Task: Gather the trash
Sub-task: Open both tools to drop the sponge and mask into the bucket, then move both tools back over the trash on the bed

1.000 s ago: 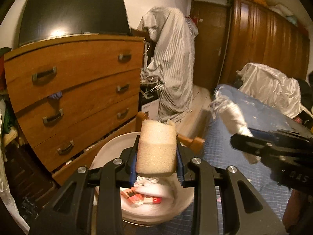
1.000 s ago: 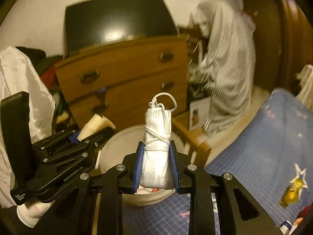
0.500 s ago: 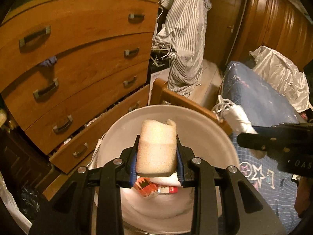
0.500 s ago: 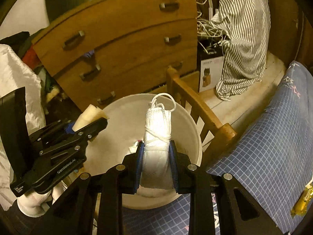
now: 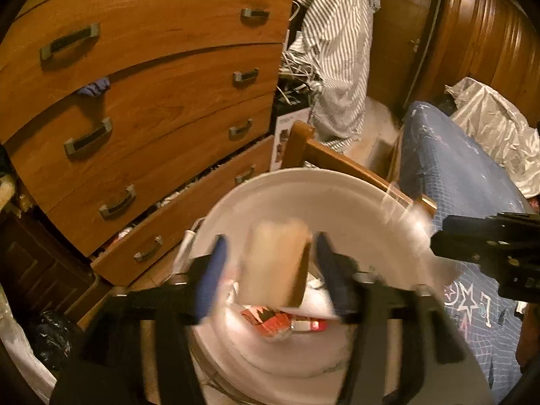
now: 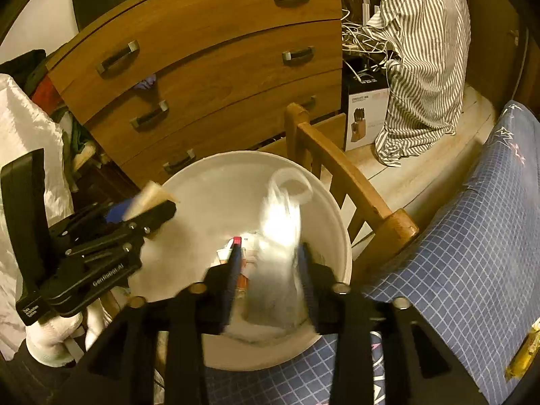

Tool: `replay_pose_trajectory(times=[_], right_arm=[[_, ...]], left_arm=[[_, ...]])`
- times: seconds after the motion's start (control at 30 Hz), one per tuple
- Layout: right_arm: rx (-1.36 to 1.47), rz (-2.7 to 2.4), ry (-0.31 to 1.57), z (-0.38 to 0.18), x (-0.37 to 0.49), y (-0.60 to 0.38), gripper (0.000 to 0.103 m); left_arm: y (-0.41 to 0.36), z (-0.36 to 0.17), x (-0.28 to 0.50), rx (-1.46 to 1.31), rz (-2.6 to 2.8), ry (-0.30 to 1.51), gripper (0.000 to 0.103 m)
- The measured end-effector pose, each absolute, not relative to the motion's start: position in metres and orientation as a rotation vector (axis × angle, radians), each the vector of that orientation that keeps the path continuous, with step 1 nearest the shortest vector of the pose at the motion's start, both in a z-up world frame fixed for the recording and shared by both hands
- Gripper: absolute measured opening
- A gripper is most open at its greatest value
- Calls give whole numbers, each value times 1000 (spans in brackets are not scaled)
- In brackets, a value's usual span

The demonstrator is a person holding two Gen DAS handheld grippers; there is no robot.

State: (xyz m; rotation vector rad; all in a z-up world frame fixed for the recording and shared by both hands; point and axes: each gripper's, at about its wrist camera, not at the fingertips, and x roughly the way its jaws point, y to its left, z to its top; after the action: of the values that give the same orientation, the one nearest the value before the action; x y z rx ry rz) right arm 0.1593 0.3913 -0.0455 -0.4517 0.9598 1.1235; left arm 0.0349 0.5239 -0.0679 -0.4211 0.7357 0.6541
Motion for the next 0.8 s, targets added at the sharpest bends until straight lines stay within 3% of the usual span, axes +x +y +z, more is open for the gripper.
replay_pose_trajectory(times=[0.43, 0.8], right_arm=[[-347, 1127, 873, -15, 153, 327, 41], [-65, 885, 814, -54, 140, 29, 49]], left_arm=[[491, -50, 42, -377, 599, 698, 62], [313, -72, 134, -239, 154, 781, 62]])
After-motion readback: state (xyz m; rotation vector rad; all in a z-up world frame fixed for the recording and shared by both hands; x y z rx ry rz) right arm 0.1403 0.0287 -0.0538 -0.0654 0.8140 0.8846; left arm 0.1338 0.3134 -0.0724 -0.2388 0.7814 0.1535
